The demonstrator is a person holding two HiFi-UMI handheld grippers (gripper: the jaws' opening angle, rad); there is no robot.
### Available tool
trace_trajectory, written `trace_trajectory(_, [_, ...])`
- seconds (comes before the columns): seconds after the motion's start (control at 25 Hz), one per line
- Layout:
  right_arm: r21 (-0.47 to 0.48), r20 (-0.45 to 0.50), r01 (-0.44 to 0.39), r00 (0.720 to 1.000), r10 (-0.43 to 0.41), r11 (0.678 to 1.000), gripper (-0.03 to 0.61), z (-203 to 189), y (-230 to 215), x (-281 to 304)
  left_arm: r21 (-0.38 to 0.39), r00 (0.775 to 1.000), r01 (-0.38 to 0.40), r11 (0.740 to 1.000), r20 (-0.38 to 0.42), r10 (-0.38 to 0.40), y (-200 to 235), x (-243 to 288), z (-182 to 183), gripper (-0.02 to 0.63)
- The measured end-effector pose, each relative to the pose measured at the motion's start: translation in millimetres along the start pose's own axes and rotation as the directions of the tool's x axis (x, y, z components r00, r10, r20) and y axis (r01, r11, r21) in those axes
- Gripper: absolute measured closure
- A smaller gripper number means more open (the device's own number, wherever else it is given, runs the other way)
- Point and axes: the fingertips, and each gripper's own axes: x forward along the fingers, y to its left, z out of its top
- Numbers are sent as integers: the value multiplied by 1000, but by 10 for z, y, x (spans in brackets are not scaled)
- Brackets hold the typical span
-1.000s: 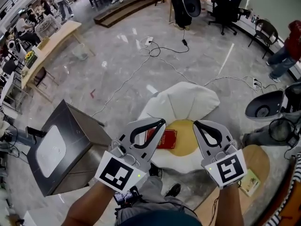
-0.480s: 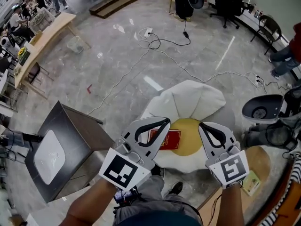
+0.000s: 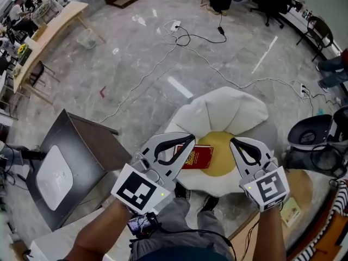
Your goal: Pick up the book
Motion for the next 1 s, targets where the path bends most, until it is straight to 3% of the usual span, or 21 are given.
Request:
trace_trajectory(0.48, [67,-121,-191,973,198,979,563,-1075,22,660,-105,991,-23,994,-133,9,-52,197,-889,609])
trace_trajectory(0.6, [104,-153,-242,955,255,965,547,-1330,70,824,-137,988,-18,990,-156,-4,-75,258,-1051,597])
trace_trajectory(0.68, [123,-180,-274,939,293,954,498,-1514,117,941,-145,986,-17,989,-164,-7,-65,295,-1147,597])
trace_trajectory(1.0, [163,-239,-388,876,418,907,462,-2172,297,1312,-187,976,-41,981,-216,-1,40,372,-1585,597])
